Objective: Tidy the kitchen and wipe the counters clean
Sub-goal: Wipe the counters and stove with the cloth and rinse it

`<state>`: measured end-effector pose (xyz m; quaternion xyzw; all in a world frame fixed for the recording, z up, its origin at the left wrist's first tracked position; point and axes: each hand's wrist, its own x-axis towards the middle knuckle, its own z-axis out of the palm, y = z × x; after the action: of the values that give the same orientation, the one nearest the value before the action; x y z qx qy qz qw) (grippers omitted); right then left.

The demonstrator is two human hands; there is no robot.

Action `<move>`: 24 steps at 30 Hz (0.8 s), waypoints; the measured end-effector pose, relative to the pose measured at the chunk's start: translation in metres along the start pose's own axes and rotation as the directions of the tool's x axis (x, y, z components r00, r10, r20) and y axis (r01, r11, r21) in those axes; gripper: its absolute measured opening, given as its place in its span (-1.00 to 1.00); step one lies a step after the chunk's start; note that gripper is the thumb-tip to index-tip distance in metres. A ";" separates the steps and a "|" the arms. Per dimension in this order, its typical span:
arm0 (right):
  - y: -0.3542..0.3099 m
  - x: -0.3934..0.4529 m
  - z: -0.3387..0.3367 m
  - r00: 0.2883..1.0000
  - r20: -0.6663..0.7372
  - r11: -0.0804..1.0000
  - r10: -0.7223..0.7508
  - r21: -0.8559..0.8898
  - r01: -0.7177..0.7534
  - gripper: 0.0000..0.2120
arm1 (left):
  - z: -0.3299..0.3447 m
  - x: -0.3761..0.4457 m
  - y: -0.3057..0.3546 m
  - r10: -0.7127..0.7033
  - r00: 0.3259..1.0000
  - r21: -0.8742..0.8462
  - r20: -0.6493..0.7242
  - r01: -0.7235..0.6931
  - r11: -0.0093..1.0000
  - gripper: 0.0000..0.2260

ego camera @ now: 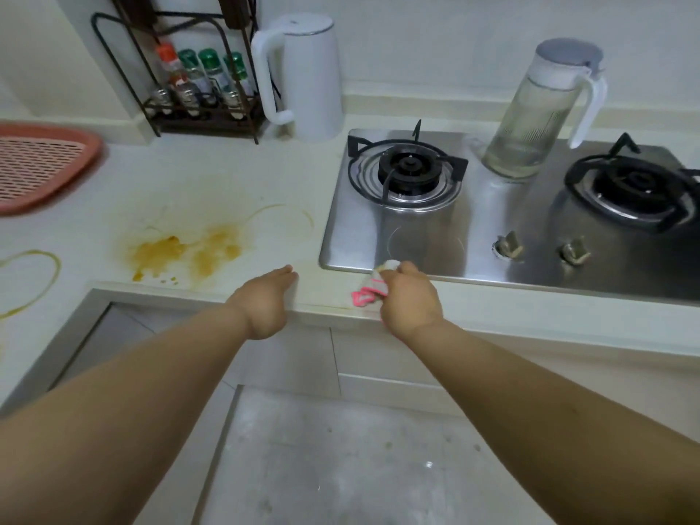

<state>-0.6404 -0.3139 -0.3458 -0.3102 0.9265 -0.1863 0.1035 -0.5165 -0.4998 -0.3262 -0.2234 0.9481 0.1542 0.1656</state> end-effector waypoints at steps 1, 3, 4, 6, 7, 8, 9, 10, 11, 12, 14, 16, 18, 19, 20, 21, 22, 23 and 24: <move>-0.017 0.007 0.011 0.999 0.020 0.999 -0.046 0.011 0.046 -0.52 | 0.000 0.000 -0.003 0.017 1.000 0.000 -0.001 -0.017 1.000 -0.33; -0.057 0.020 0.033 0.992 0.044 0.993 -0.116 0.033 0.115 -0.50 | 0.002 0.001 -0.010 0.059 0.998 -0.011 -0.017 -0.059 0.998 -0.32; -0.075 0.025 0.044 0.989 0.040 0.989 -0.140 0.042 0.139 -0.51 | 0.004 0.001 -0.013 0.078 0.996 -0.023 -0.034 -0.079 0.997 -0.32; -0.091 0.031 0.056 0.986 0.020 0.985 -0.165 0.055 0.164 -0.56 | 0.004 0.002 -0.014 0.107 0.992 -0.041 -0.066 -0.110 0.993 -0.35; -0.089 0.029 0.056 0.984 0.017 0.982 -0.178 0.060 0.177 -0.57 | 0.003 0.004 -0.015 0.119 0.991 -0.038 -0.061 -0.122 0.992 -0.36; -0.080 0.020 0.054 0.979 0.025 0.977 -0.204 0.067 0.202 -0.57 | 0.002 0.003 -0.016 0.125 0.991 -0.026 -0.039 -0.126 0.992 -0.35; -0.066 0.007 0.050 0.971 0.033 0.969 -0.238 0.077 0.235 -0.58 | 0.004 0.004 -0.017 0.117 0.993 0.001 -0.012 -0.117 0.993 -0.34; -0.055 -0.011 0.039 0.971 0.007 0.968 -0.239 0.078 0.238 -0.60 | 0.001 0.001 -0.020 0.129 0.992 0.014 0.001 -0.129 0.992 -0.33; -0.034 -0.026 0.031 0.979 -0.018 0.974 -0.205 0.099 0.206 -0.63 | 0.003 0.002 -0.020 0.121 0.992 0.018 0.017 -0.122 0.992 -0.33; -0.013 -0.037 0.020 0.991 -0.062 0.986 -0.121 0.108 0.127 -0.62 | 0.003 0.002 -0.019 0.111 0.994 0.007 0.026 -0.111 0.994 -0.33; 0.023 -0.051 -0.003 0.984 -0.140 0.990 0.107 0.104 -0.093 -0.59 | 0.001 0.000 -0.019 0.110 0.993 -0.004 0.040 -0.110 0.994 -0.33; 0.045 -0.053 -0.018 0.950 -0.168 0.964 0.264 0.060 -0.258 -0.68 | -0.002 0.000 -0.018 0.118 0.992 0.006 0.044 -0.118 0.993 -0.34; 0.035 -0.049 -0.014 0.936 -0.177 0.952 0.305 0.038 -0.303 -0.72 | -0.004 -0.001 -0.017 0.133 0.990 0.006 0.050 -0.134 0.991 -0.34; 0.018 -0.044 -0.005 0.951 -0.163 0.965 0.262 0.055 -0.256 -0.72 | -0.004 -0.001 -0.018 0.132 0.990 0.010 0.047 -0.133 0.991 -0.35; -0.004 -0.038 0.007 0.975 -0.134 0.983 0.178 0.074 -0.169 -0.71 | -0.003 0.000 -0.019 0.129 0.991 0.009 0.042 -0.130 0.991 -0.35; -0.030 -0.031 0.021 0.991 -0.091 0.992 0.094 0.092 -0.086 -0.68 | -0.002 0.000 -0.019 0.131 0.991 0.010 0.037 -0.131 0.991 -0.34; -0.054 -0.025 0.037 0.998 -0.054 0.996 0.013 0.088 -0.008 -0.66 | -0.001 -0.001 -0.019 0.133 0.990 0.009 0.038 -0.134 0.991 -0.34; -0.075 -0.019 0.049 0.998 -0.028 0.996 -0.063 0.062 0.065 -0.64 | 0.000 -0.001 -0.018 0.137 0.990 0.002 0.030 -0.137 0.991 -0.35; -0.091 -0.014 0.057 0.993 -0.018 0.993 -0.113 0.036 0.113 -0.63 | 0.000 -0.002 -0.017 0.138 0.990 -0.006 0.018 -0.138 0.990 -0.37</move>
<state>-0.5627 -0.3885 -0.3596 -0.3588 0.9046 -0.2112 0.0911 -0.5070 -0.5135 -0.3296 -0.1562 0.9593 0.1698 0.1627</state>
